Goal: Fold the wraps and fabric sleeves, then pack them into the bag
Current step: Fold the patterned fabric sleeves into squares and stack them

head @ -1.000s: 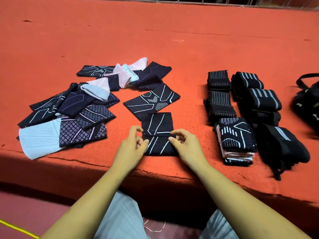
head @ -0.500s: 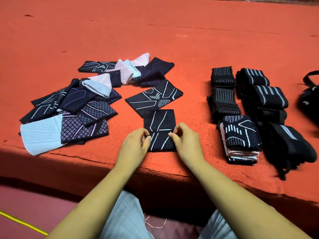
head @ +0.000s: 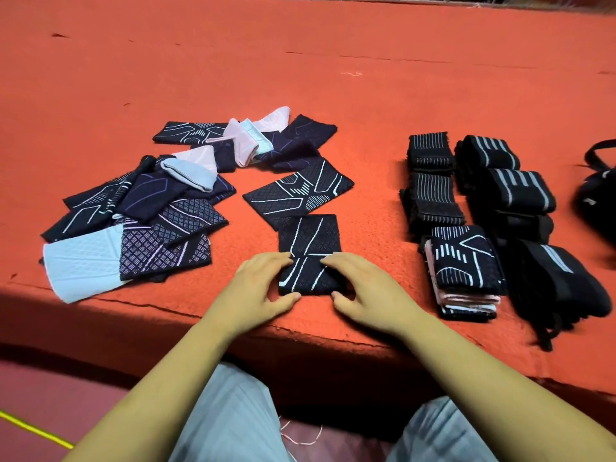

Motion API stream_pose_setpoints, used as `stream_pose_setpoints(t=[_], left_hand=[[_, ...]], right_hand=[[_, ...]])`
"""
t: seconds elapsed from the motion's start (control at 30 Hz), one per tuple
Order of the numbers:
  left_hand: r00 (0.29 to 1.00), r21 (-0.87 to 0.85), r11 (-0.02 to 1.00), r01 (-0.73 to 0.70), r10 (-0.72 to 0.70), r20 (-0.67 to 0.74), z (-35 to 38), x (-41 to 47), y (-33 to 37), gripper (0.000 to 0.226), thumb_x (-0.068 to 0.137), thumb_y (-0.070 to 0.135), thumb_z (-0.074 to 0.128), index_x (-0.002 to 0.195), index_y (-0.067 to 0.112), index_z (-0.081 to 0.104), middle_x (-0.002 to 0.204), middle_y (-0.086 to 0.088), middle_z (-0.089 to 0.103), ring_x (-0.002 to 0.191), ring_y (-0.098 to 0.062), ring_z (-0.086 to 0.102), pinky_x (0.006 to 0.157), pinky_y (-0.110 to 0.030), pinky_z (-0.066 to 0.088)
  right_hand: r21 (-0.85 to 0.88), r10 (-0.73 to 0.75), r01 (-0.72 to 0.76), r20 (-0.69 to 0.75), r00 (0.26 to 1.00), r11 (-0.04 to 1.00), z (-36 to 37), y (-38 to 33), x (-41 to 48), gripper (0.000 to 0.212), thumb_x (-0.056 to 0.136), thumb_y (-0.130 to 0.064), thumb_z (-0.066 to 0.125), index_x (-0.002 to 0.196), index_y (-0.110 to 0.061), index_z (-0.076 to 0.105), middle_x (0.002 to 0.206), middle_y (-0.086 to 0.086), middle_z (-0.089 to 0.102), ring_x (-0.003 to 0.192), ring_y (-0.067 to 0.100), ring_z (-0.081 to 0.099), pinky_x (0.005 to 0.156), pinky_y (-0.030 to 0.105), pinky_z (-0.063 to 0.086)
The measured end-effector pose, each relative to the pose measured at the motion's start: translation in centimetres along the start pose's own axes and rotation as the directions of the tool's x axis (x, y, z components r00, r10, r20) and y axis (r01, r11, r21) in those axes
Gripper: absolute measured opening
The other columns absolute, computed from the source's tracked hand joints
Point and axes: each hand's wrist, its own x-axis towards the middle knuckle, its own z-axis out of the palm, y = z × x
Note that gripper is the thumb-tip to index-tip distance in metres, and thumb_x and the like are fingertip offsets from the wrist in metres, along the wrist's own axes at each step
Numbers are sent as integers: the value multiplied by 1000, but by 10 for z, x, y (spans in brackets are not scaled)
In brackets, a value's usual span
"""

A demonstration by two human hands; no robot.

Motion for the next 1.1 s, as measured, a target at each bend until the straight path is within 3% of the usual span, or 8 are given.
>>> stream_pose_setpoints(t=[0.23,0.4,0.57,0.63,0.7,0.77,0.9,1.1], left_hand=[[998,-56,997,51,-52,-23,1,1,1,56,82,41,47,131,19,60,134,8,56,126,-12,46,111,-38,35],[996,-232,972,-35,14,-89,-6,0,3,32,88,34,53,107,16,71,125,9,63,120,-7,50,108,-19,31],[993,-433,896,98,-118,-20,-8,-8,8,28,88,47,53,104,35,73,93,8,69,94,-11,61,87,-27,45],[985,-486,863,140,-172,-22,-9,-8,10,22,88,49,56,105,46,71,89,5,71,89,-12,64,82,-26,45],[978,-524,836,163,-208,-28,-9,-6,15,17,92,40,61,105,37,71,82,8,73,78,-7,64,75,-23,46],[962,-530,819,218,-273,-26,-8,-1,17,9,96,30,64,103,26,67,67,-5,67,59,-7,54,64,-25,41],[910,-519,782,344,-414,-20,0,14,15,8,95,32,65,97,24,67,71,-14,69,61,-10,52,64,-34,43],[815,-293,805,516,-567,-123,8,38,22,19,88,46,64,87,27,65,57,8,57,64,-16,56,62,-31,41]], right_hand=[[100,84,-72,-113,990,992,9,-2,16,38,72,-17,52,108,-14,63,112,2,64,107,24,58,98,41,45],[348,170,-120,-118,978,930,2,-8,8,26,76,-15,54,98,-13,68,97,-2,67,96,17,61,91,35,46],[568,252,-181,-48,967,803,-1,-13,-9,19,83,-26,63,99,-18,71,95,-9,74,91,5,65,88,34,50],[636,284,-182,-61,957,750,3,-17,-10,19,85,-21,65,103,-15,69,100,-6,74,96,9,68,90,33,51],[699,364,-216,-68,929,682,8,-19,-7,20,85,-19,67,104,-16,66,98,1,75,94,20,70,89,39,53],[686,461,-268,-111,881,677,15,-18,-1,23,83,-28,69,102,-20,61,86,6,73,83,27,69,81,46,55],[566,576,-374,-230,785,735,26,-15,9,18,88,-27,70,94,-19,55,69,3,65,64,15,57,71,41,47],[536,642,-445,-260,721,717,25,-12,16,16,89,-28,69,93,-19,56,61,-5,57,60,13,52,66,38,45]])
